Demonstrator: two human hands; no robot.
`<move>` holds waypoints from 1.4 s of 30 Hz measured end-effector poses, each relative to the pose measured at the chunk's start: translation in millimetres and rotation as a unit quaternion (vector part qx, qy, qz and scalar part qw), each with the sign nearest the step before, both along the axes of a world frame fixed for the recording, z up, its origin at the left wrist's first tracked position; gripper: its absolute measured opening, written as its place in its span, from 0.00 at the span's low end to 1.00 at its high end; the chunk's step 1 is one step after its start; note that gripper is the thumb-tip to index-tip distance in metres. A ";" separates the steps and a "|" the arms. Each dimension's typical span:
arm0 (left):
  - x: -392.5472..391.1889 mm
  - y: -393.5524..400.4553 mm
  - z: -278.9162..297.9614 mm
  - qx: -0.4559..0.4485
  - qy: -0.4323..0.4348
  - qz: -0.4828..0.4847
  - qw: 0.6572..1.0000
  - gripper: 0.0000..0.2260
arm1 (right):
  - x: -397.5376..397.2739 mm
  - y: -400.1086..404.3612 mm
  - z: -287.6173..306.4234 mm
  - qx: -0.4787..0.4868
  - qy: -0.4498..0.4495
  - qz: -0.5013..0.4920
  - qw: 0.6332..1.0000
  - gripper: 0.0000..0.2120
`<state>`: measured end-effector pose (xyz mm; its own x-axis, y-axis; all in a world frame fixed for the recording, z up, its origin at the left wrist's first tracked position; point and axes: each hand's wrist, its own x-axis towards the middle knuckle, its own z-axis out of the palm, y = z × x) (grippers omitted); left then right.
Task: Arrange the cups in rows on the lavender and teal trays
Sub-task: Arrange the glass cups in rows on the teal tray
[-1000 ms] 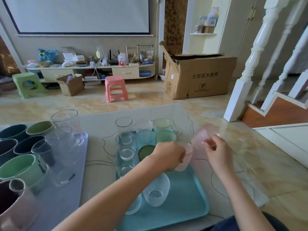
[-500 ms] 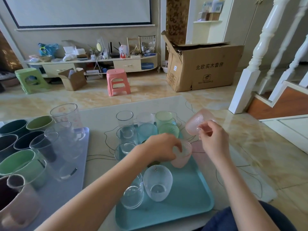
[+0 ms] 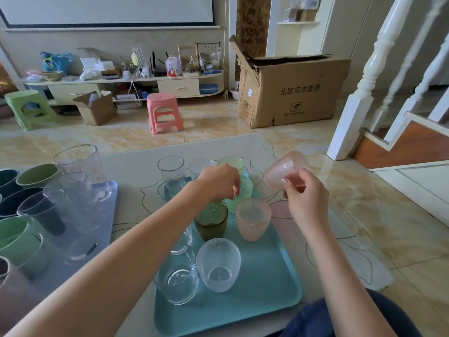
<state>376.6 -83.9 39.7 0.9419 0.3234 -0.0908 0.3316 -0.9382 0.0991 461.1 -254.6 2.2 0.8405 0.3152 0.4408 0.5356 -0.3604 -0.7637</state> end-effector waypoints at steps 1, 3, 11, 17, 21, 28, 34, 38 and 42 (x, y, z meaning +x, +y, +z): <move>1.7 0.1 -1.3 -0.003 -0.002 0.003 1.000 0.06 | -0.4 -0.1 0.0 0.001 0.000 0.001 1.000 0.04; 5.1 0.5 -3.1 -0.009 -0.008 0.006 1.000 0.07 | -0.7 0.5 -0.1 0.002 0.000 0.002 1.000 0.05; -1.3 -1.0 -5.9 -0.037 -0.121 0.020 0.992 0.07 | -2.4 -0.7 1.3 0.008 0.001 -0.001 1.000 0.04; -11.4 -20.0 -5.9 0.018 -0.012 -0.011 1.000 0.14 | -4.9 -1.0 0.6 -0.004 0.011 0.000 1.000 0.04; -10.8 -18.2 -7.7 0.032 -0.007 -0.014 0.999 0.10 | -6.2 -3.2 1.2 -0.001 0.021 0.004 1.000 0.05; -9.8 -15.5 -9.7 0.046 -0.008 -0.002 0.999 0.07 | -7.7 -12.1 -1.0 -0.025 0.024 0.016 0.999 0.04; -10.3 -15.1 -13.5 0.035 -0.028 0.015 0.999 0.06 | -19.9 -37.5 14.1 -0.020 -0.015 0.083 0.996 0.07; -11.2 -15.0 -17.7 0.013 -0.057 0.037 0.998 0.05 | -38.5 -69.5 36.7 -0.074 -0.047 0.182 0.979 0.04; -13.4 -14.0 -19.7 -0.002 -0.076 0.058 0.995 0.02 | -56.4 -93.1 39.5 -0.167 -0.023 0.269 0.948 0.08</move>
<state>363.2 -97.8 20.0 0.9014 0.4303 0.0477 0.4183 -0.8941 0.1597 404.6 -347.7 41.7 0.5008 0.8210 0.2740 0.7408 -0.2430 -0.6262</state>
